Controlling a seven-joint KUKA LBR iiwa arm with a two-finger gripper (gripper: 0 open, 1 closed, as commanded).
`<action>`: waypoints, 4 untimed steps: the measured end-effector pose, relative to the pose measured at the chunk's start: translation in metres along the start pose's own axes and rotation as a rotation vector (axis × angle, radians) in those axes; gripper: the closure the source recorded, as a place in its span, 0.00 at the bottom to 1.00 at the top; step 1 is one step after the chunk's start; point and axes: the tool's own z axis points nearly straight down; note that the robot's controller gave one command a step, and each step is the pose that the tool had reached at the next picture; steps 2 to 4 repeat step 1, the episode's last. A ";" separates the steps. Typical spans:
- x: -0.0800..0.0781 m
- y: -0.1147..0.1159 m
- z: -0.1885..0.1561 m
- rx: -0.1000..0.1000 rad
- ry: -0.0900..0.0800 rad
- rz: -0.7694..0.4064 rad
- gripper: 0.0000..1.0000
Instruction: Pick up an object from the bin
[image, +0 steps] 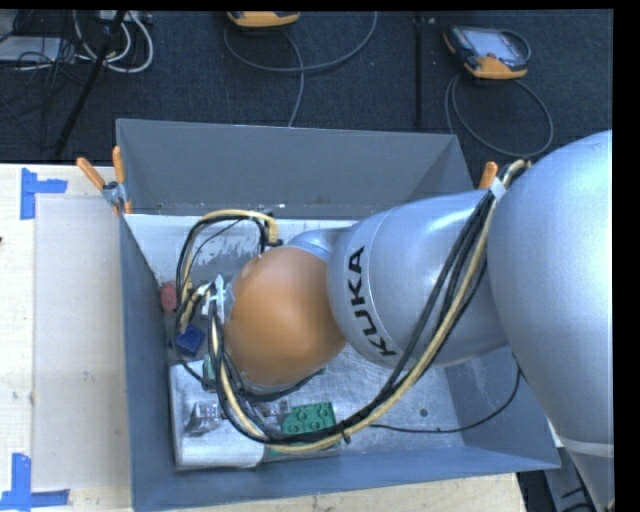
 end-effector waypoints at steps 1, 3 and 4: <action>-0.015 0.010 0.006 -0.010 0.013 -0.378 0.00; -0.015 0.010 0.006 -0.010 0.013 -0.378 0.00; -0.015 0.010 0.006 -0.010 0.013 -0.378 0.00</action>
Offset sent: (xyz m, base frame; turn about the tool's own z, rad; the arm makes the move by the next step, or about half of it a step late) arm -0.0169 0.0162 -0.0183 -0.3894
